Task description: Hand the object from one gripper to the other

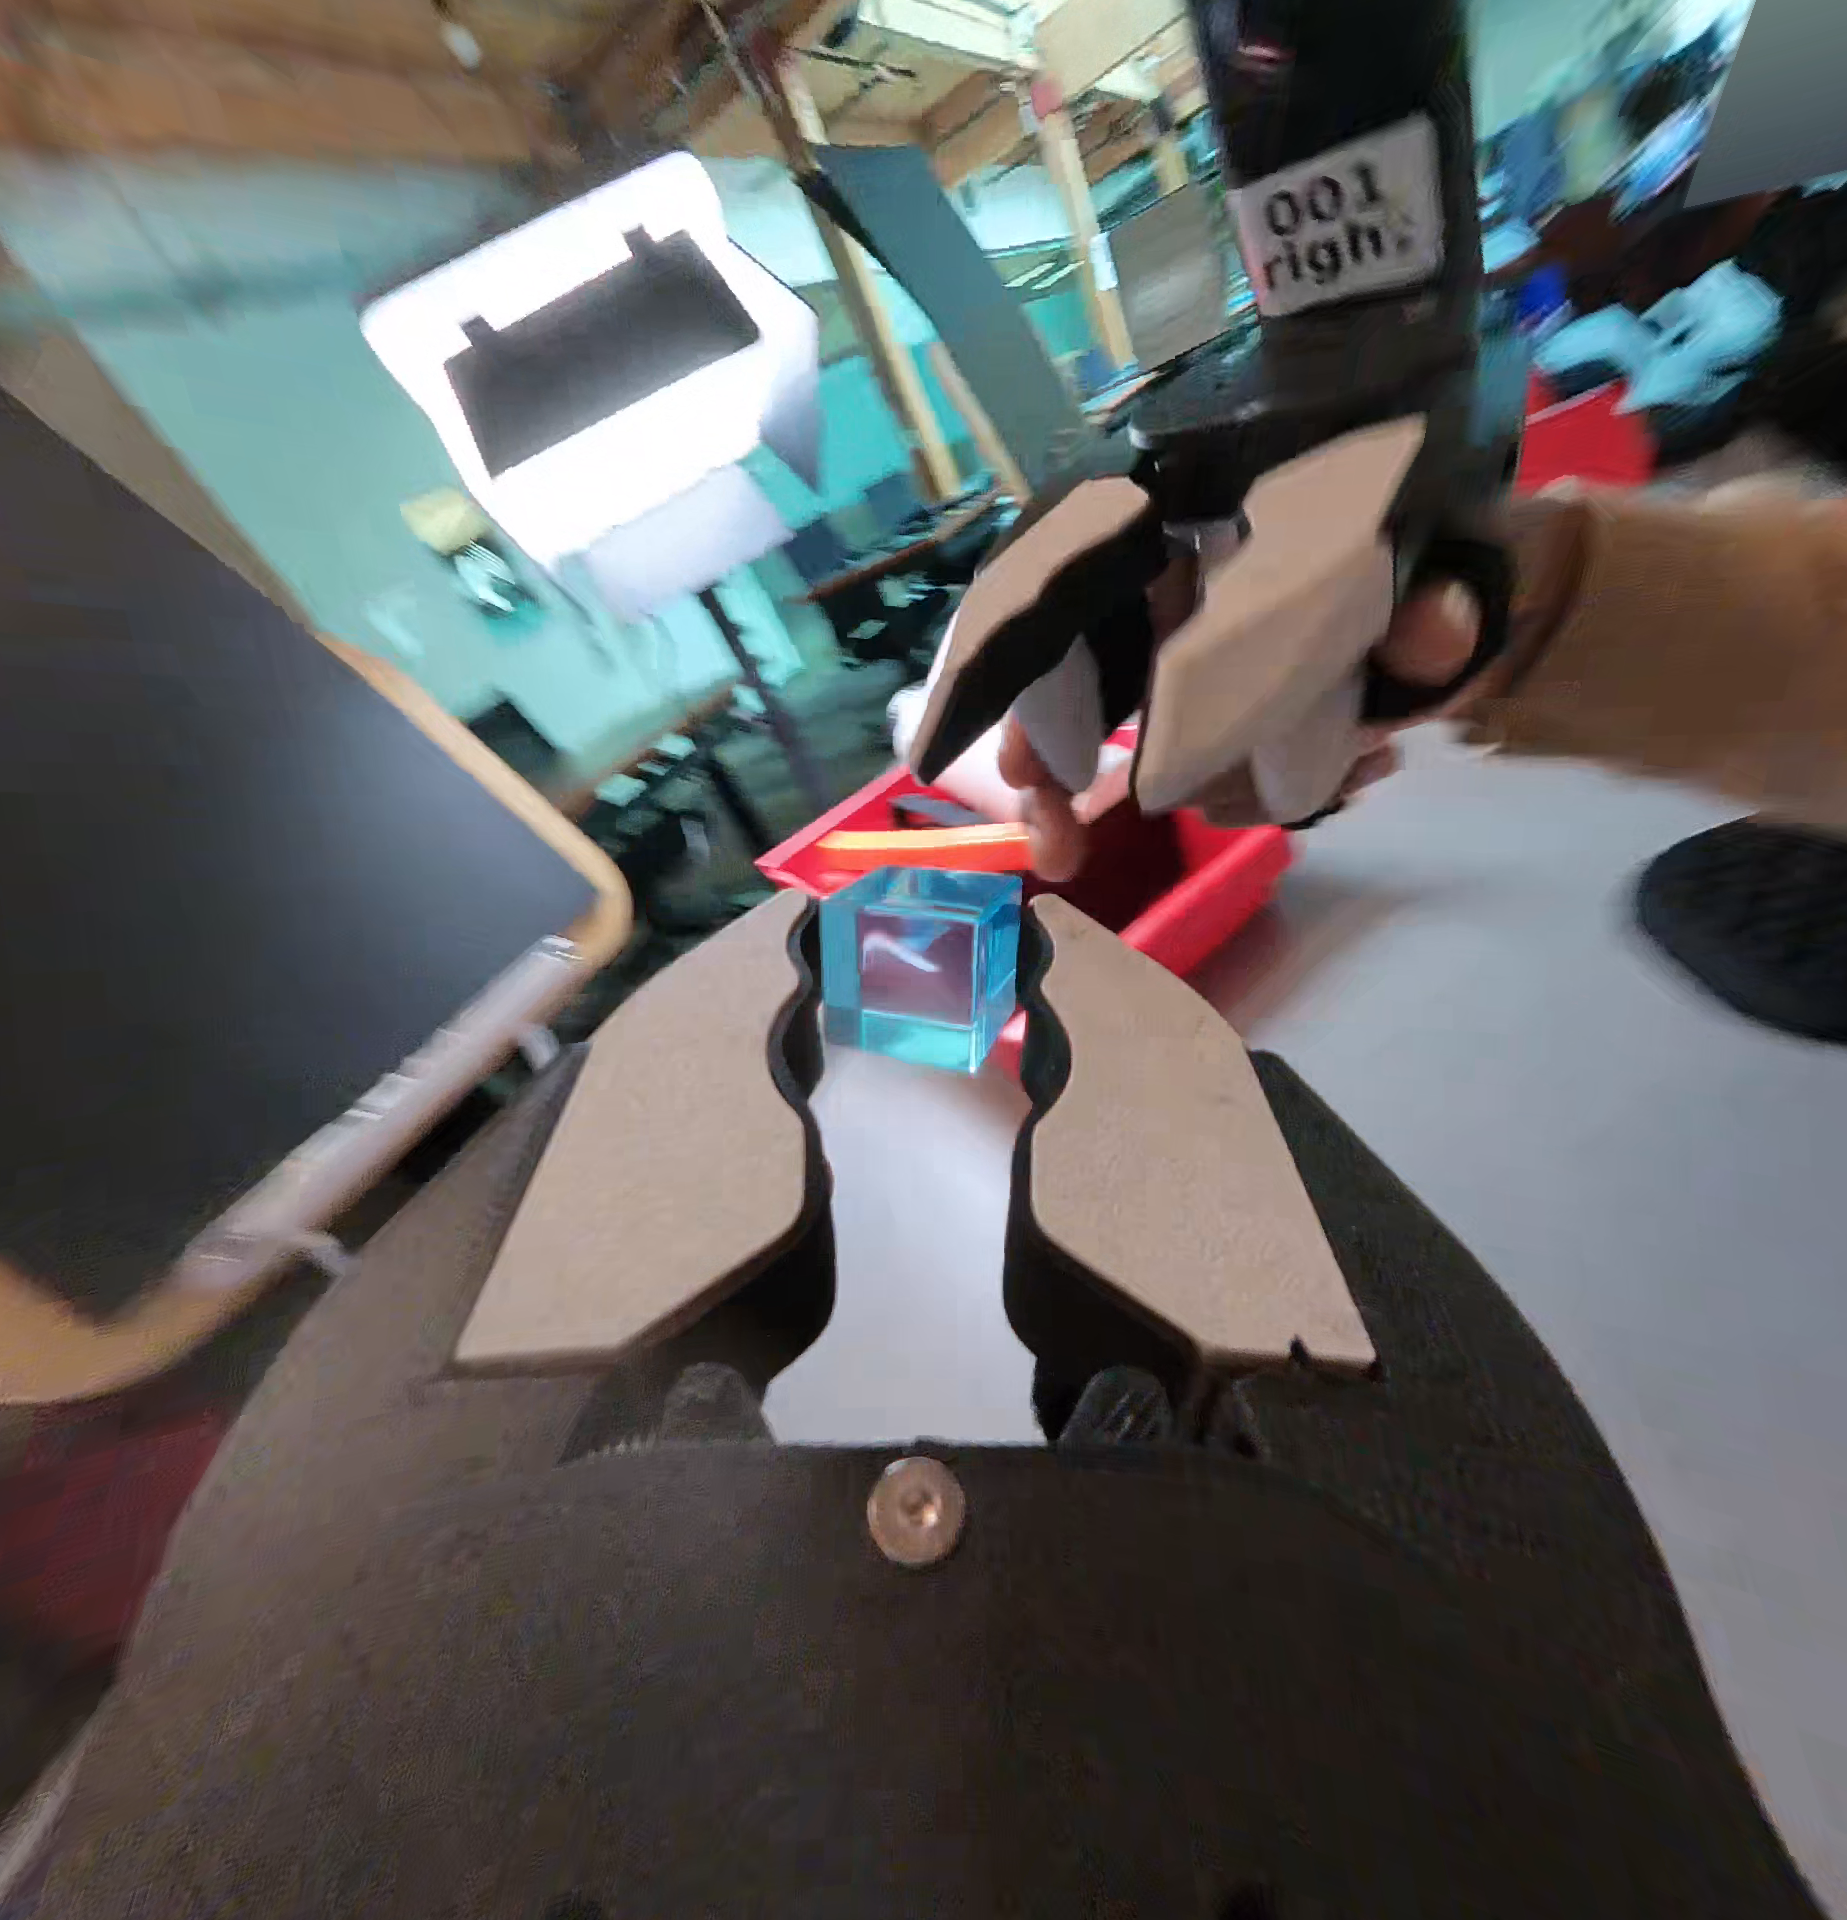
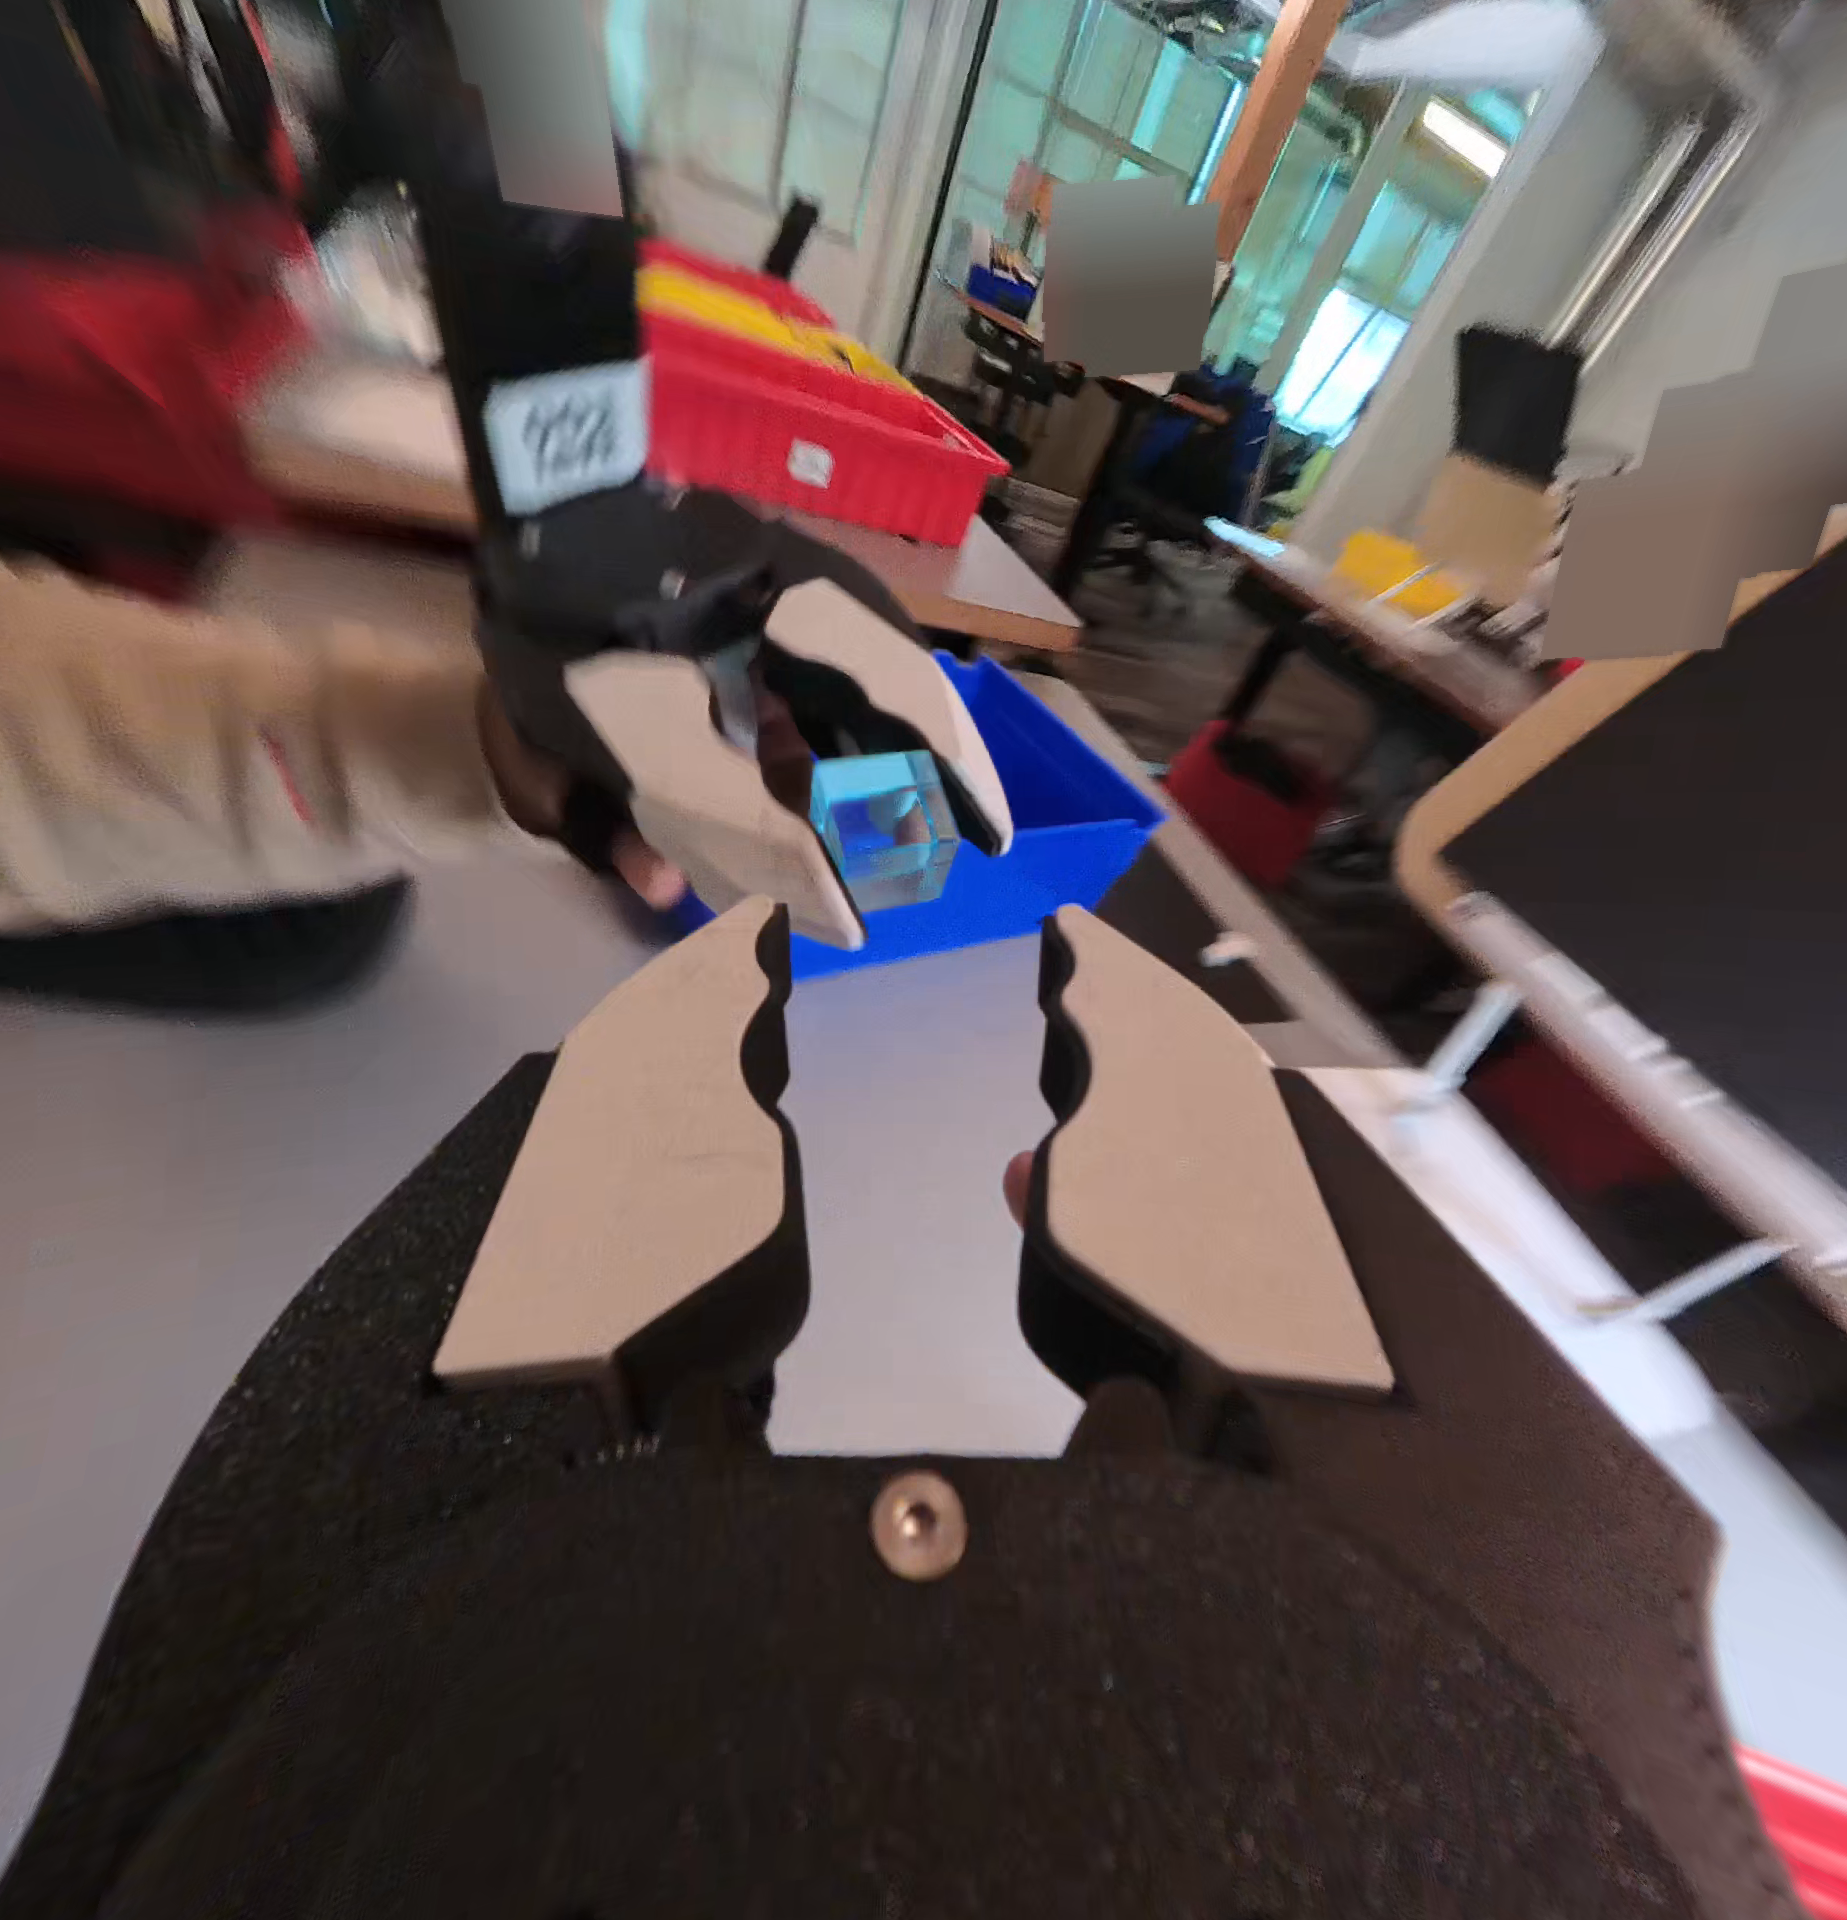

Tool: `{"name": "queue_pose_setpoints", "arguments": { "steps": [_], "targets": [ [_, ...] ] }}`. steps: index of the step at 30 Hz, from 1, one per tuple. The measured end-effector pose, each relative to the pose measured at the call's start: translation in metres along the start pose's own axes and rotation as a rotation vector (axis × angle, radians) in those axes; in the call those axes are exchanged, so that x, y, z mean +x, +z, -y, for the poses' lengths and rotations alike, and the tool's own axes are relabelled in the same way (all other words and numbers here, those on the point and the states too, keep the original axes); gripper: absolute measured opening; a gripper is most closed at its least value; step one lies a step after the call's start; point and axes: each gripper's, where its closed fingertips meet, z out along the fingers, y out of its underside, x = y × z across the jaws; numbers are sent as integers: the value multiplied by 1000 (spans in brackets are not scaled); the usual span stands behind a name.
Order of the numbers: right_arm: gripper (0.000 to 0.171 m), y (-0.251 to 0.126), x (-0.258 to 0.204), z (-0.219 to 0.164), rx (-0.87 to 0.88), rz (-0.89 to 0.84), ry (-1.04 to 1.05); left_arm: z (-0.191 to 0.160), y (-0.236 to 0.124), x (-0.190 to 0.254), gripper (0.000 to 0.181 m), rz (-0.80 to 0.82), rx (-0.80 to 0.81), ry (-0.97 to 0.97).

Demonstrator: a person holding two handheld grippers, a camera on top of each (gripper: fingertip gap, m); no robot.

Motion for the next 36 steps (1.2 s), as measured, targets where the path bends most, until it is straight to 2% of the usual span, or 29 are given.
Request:
{"name": "queue_pose_setpoints", "arguments": {
  "steps": [4, 8, 11, 12, 14, 18, 20, 22, 25, 28, 30, 33, 35, 36],
  "targets": [
    [50, 7, -6, 3, 60, 181, 450, 5, 2, 4, 35, 150, 33, 322],
    [53, 24, -25, -6, 32, 270, 553, 5, 5, 14, 35, 212, 33, 551],
    [40, 30, -28, -9, 33, 259, 519, 7, 6, 18, 33, 203, 45, 565],
    [40, 29, -29, -9, 30, 256, 479, 7, 6, 19, 30, 175, 53, 522],
    [40, 25, -20, -9, 25, 188, 374, 6, 4, 18, 35, 95, 70, 359],
    [40, 7, 10, -6, 5, -68, 43, 8, -3, 11, 42, -132, 142, -170],
    [40, 3, 24, -12, -66, -223, -164, 6, -4, 3, 42, -182, 148, -402],
    [40, 5, 30, -21, -171, -325, -373, -1, 0, -3, 41, -183, 108, -541],
    [40, 16, 28, -38, -315, -393, -585, -13, 8, -1, 42, -159, 16, -596],
    [40, 26, 21, -48, -363, -384, -674, -22, 13, 5, 39, -146, -66, -579],
    [40, 27, 17, -47, -353, -375, -693, -25, 13, 7, 41, -153, -83, -578],
    [39, 24, 11, -36, -259, -332, -640, -15, 4, 3, 41, -240, 10, -659],
    [37, 18, 12, -27, -210, -324, -622, -19, -2, -15, 24, -205, 42, -733],
    [36, 15, 7, -20, -157, -296, -610, -23, -4, -23, 24, -175, 51, -746]
  ]
}}
